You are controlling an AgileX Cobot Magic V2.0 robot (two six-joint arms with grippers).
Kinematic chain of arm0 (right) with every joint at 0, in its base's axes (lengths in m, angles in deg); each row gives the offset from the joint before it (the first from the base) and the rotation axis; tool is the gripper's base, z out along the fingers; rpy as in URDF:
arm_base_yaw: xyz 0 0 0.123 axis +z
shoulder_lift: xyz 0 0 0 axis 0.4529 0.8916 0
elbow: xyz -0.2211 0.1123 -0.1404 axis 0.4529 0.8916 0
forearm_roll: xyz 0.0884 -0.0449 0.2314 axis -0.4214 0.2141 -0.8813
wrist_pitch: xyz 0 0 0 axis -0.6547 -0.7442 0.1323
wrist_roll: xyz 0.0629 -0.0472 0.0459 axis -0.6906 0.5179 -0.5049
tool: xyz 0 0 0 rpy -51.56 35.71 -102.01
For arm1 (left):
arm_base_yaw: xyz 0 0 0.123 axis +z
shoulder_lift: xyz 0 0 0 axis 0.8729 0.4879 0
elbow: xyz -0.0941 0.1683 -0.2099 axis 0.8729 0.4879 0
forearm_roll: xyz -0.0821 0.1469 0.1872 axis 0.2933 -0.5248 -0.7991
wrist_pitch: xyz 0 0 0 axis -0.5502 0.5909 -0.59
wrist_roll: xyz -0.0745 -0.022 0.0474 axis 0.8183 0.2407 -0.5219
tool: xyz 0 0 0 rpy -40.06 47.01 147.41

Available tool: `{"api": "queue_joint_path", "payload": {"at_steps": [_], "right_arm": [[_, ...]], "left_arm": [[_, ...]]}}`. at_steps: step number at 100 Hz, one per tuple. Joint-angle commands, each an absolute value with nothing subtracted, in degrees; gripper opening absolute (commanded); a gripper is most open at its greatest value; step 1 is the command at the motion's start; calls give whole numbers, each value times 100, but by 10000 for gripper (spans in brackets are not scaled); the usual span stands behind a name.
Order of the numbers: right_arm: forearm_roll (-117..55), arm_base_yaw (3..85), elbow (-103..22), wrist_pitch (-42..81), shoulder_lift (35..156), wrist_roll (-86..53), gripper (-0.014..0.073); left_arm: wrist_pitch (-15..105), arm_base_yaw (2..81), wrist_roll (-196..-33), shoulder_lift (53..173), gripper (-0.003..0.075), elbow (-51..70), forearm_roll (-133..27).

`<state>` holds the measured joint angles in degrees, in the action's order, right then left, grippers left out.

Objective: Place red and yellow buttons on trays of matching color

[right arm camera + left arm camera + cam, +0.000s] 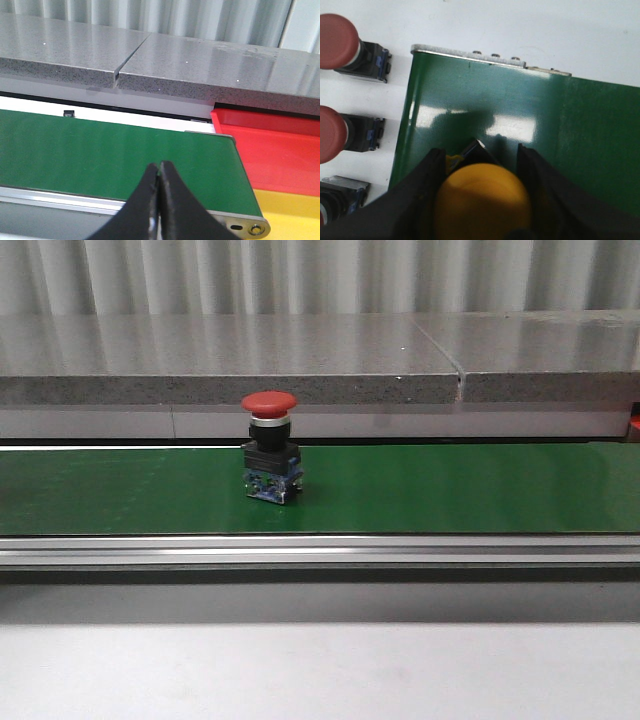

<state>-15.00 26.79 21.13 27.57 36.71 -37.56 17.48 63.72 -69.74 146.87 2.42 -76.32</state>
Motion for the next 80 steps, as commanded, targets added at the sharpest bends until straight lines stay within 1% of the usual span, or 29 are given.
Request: {"api": "queue_joint_path", "payload": {"at_steps": [1, 6, 13, 17, 18, 20, 25, 27, 30, 32, 37, 41, 54, 80], "right_arm": [[-1460, 2667, 2081, 3214, 3588, -3741, -68], [-1460, 2667, 2081, 3214, 3588, -3741, -68], [-1460, 2667, 2081, 3214, 3588, -3741, -68], [-1460, 2667, 2081, 3214, 3588, -3741, -68], [-1460, 2667, 2081, 3214, 3588, -3741, -68], [-1460, 2667, 2081, 3214, 3588, -3741, -68], [-1460, 2667, 2081, 3214, 3588, -3741, -68], [-1460, 2667, 2081, 3214, 3588, -3741, -68], [-1460, 2667, 2081, 3214, 3588, -3741, -68], [-1460, 2667, 2081, 3214, 3588, -3741, -68], [-1460, 2667, 2081, 3214, 3588, -3741, -68], [-1460, 2667, 2081, 3214, 3588, -3741, -68], [-1460, 2667, 2081, 3214, 3588, -3741, -68], [-1460, 2667, 2081, 3214, 3588, -3741, -68]], "left_arm": [[1826, 6335, -7040, 14528, 7, 50, -7593], [1803, 6335, -7061, 14527, 56, 50, -7593], [1750, 6335, -7128, 14527, 167, 50, -7593], [1711, 6335, -7137, 14527, 256, 50, -7593], [1699, 6335, -7137, 14527, 290, 50, -7593], [1686, 6335, -7137, 14527, 324, 50, -7593], [1676, 6335, -7137, 14527, 466, 50, -7593], [1676, 6335, -7137, 14527, 501, 50, -7593], [1674, 6335, -7137, 14527, 575, 36, -7593], [1664, 6335, -7137, 14527, 611, 26, -7593], [1628, 6335, -7205, 14515, 665, -11, -7593], [1600, 6335, -7329, 14505, 678, -53, -7593], [1566, 6311, -7473, 14333, 670, -114, -7579], [1829, 5921, -7587, 13623, 670, -114, -7589]]}}
